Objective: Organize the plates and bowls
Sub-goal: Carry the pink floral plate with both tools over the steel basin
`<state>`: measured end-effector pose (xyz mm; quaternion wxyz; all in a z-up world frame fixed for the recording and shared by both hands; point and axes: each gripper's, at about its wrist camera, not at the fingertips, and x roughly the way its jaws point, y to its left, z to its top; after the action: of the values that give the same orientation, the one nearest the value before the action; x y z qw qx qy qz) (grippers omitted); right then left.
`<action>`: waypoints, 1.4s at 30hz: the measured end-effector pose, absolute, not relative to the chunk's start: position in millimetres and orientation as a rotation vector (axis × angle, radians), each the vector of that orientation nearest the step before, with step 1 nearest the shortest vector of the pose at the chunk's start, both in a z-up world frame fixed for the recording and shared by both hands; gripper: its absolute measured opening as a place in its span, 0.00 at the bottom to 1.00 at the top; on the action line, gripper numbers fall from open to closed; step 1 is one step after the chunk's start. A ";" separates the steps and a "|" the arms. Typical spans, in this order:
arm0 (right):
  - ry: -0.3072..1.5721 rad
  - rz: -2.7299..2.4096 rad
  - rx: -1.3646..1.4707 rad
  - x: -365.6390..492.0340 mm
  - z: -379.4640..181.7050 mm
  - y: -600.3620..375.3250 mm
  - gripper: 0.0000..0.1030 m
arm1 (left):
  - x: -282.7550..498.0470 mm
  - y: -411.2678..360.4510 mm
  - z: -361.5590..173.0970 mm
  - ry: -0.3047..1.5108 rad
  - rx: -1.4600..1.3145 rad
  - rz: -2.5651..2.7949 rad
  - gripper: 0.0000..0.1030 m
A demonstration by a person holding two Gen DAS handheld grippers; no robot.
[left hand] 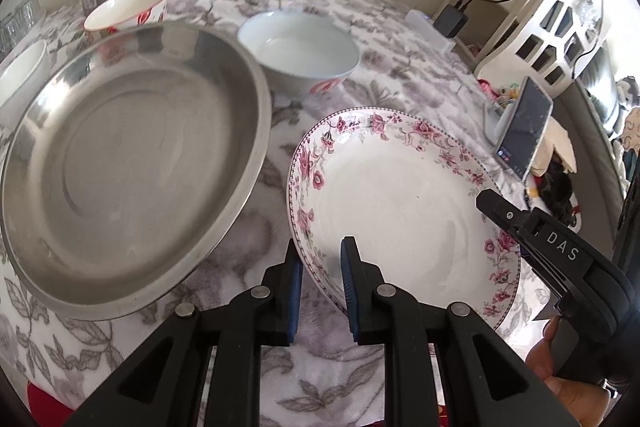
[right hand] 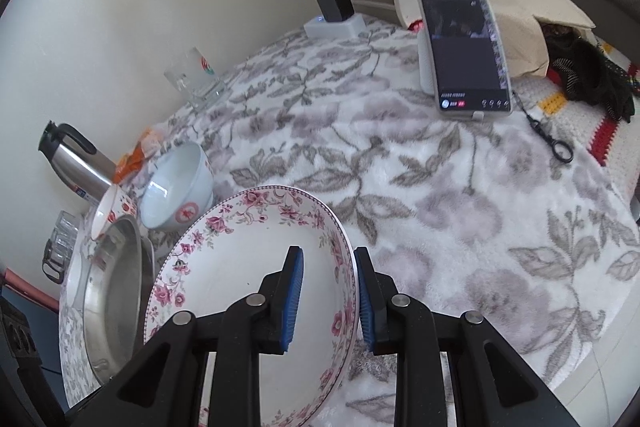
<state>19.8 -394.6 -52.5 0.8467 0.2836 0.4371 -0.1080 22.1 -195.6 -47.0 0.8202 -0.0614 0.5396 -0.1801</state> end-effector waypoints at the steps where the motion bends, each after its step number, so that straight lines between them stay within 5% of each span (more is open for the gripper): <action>1: 0.910 -0.230 0.602 18.1 -50.0 -396.1 0.27 | 21.4 -195.8 -44.7 1.140 -0.131 -0.390 0.19; 42: 0.859 -0.030 0.482 46.4 3.9 -256.8 0.27 | 42.0 -57.6 26.1 0.938 -0.255 -0.288 0.20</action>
<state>46.4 -256.8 3.9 0.8810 0.2313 0.4125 -0.0142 42.0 -57.6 26.1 0.8742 -0.1223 0.4491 -0.1381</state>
